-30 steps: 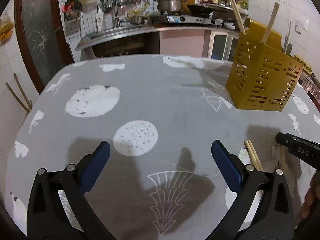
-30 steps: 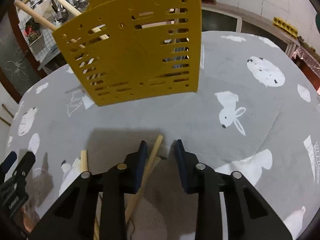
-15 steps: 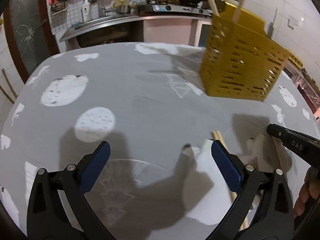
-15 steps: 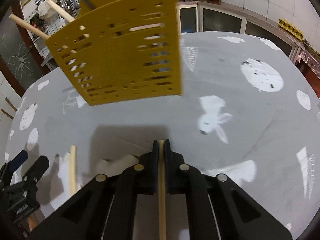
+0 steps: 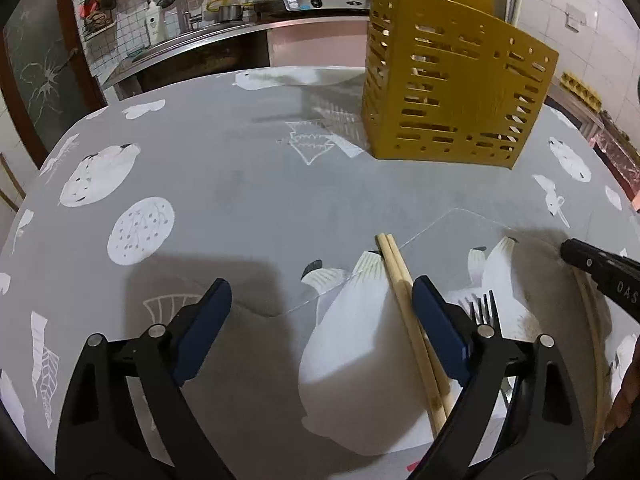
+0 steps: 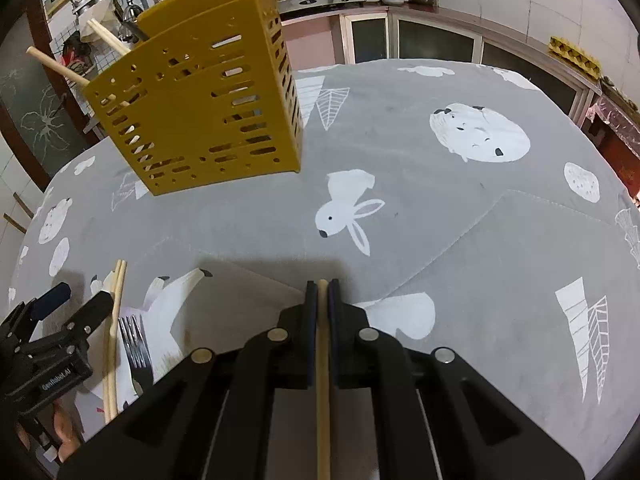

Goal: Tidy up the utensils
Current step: 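Close the right gripper on a chopstick while the left gripper grasps another chopstick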

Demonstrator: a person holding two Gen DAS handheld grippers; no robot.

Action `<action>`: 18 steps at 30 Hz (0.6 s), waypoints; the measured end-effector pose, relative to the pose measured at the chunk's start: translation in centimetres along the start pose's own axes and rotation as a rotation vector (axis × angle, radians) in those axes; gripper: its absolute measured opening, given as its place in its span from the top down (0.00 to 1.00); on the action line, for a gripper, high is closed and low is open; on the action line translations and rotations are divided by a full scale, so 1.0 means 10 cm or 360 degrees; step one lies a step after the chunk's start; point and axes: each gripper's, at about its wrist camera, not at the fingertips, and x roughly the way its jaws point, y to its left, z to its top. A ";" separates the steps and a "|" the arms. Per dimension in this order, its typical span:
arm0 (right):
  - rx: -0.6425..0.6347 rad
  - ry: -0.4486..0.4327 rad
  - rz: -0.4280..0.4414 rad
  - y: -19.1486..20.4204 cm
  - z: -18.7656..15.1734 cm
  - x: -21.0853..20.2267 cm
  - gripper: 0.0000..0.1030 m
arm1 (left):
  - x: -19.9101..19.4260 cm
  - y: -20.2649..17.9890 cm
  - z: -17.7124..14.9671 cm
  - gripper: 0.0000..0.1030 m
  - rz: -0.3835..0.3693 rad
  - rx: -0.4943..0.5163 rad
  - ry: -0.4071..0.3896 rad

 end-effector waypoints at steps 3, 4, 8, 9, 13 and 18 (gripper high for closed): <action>-0.0008 -0.0005 0.0008 -0.01 -0.01 0.00 0.94 | 0.01 0.01 -0.01 0.15 0.0023 0.0003 0.0014; -0.0010 -0.0006 0.0011 -0.01 -0.01 0.00 0.94 | 0.00 0.02 -0.02 0.15 0.0023 0.0000 0.0008; -0.0001 -0.0008 0.0016 -0.02 -0.01 0.00 0.94 | 0.06 -0.03 0.00 0.17 0.0025 0.0035 0.0031; 0.0003 -0.0009 0.0017 -0.02 0.00 0.01 0.94 | 0.09 -0.06 0.01 0.21 0.0022 0.0047 0.0042; -0.0003 -0.0018 0.0009 0.00 0.03 0.03 0.94 | 0.11 -0.17 0.09 0.43 -0.0012 0.0058 0.0046; -0.0004 -0.0035 0.0007 0.00 0.04 0.03 0.94 | 0.08 -0.29 0.14 0.79 -0.0084 0.0097 0.0055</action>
